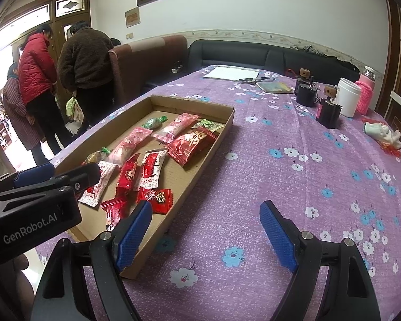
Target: Organize snacks
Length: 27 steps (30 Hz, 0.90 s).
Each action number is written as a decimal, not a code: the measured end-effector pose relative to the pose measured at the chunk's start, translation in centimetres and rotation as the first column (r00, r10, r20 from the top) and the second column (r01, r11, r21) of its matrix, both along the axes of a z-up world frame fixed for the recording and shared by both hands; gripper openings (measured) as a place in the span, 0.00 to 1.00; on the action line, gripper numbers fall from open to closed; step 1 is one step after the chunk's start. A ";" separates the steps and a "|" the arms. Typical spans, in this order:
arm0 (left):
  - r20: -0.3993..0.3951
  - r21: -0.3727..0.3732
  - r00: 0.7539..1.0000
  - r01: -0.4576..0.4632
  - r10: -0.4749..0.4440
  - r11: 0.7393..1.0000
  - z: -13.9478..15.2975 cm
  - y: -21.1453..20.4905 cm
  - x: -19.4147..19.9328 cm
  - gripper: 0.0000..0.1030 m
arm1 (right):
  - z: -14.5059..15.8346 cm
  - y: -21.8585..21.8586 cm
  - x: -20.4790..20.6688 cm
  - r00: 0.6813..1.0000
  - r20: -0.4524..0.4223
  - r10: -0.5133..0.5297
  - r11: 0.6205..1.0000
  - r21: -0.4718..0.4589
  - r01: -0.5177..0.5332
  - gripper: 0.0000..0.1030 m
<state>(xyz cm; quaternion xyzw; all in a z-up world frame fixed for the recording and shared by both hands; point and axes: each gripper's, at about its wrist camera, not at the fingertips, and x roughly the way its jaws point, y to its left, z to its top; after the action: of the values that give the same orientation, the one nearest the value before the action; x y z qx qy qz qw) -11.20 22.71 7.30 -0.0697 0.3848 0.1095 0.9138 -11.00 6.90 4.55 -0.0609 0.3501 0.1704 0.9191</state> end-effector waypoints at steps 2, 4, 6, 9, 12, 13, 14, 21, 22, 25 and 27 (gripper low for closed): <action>0.001 0.001 1.000 0.000 0.000 1.000 0.0 -0.1 0.0 0.76 | 0.0 0.0 -0.1 1.000 0.002 0.000 1.000 -0.001 0.000 0.82; 0.001 -0.003 1.000 0.000 0.000 1.000 0.0 -0.1 0.0 0.76 | 0.0 0.0 -0.1 1.000 0.004 -0.001 1.000 -0.004 0.001 0.82; 0.001 -0.003 1.000 0.000 0.000 1.000 0.0 -0.1 -0.1 0.76 | 0.0 0.1 -0.2 1.000 0.006 -0.001 1.000 -0.006 0.001 0.82; 0.002 -0.004 1.000 0.001 -0.001 1.000 0.0 -0.1 -0.1 0.76 | 0.1 0.1 -0.3 1.000 0.008 -0.001 1.000 -0.010 0.001 0.82; 0.003 -0.006 1.000 0.002 -0.002 1.000 0.0 0.0 -0.2 0.76 | 0.1 0.2 -0.4 1.000 0.010 -0.001 1.000 -0.013 0.001 0.82; 0.004 -0.007 1.000 0.002 -0.002 1.000 0.0 -0.1 -0.3 0.76 | 0.1 0.2 -0.5 1.000 0.011 -0.001 1.000 -0.014 0.001 0.82; 0.006 -0.008 1.000 0.002 -0.002 1.000 0.0 -0.1 -0.5 0.76 | 0.2 0.2 -0.6 1.000 0.012 -0.001 1.000 -0.015 0.001 0.82; 0.023 -0.013 1.000 0.004 -0.003 1.000 0.5 -0.1 -1.4 0.76 | 0.6 0.0 -1.3 1.000 0.028 -0.006 1.000 -0.017 0.006 0.82; 0.027 -0.013 1.000 0.004 -0.003 1.000 0.6 -0.1 -1.5 0.76 | 0.7 0.0 -1.4 1.000 0.030 -0.006 1.000 -0.017 0.007 0.82; 0.043 -0.015 0.999 0.004 -0.004 1.000 1.0 0.1 -2.3 0.76 | 1.0 0.0 -2.0 0.999 0.042 -0.006 1.000 -0.020 0.007 0.82; 0.055 -0.014 0.999 0.003 -0.002 1.000 1.3 0.1 -2.6 0.76 | 1.2 0.0 -2.3 0.999 0.049 -0.006 1.000 -0.021 0.007 0.82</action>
<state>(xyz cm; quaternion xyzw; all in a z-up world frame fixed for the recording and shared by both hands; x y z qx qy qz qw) -13.85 22.84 8.64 -0.0784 0.3606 0.1036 0.9236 -13.32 6.88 5.76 -0.0734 0.3293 0.1621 0.9273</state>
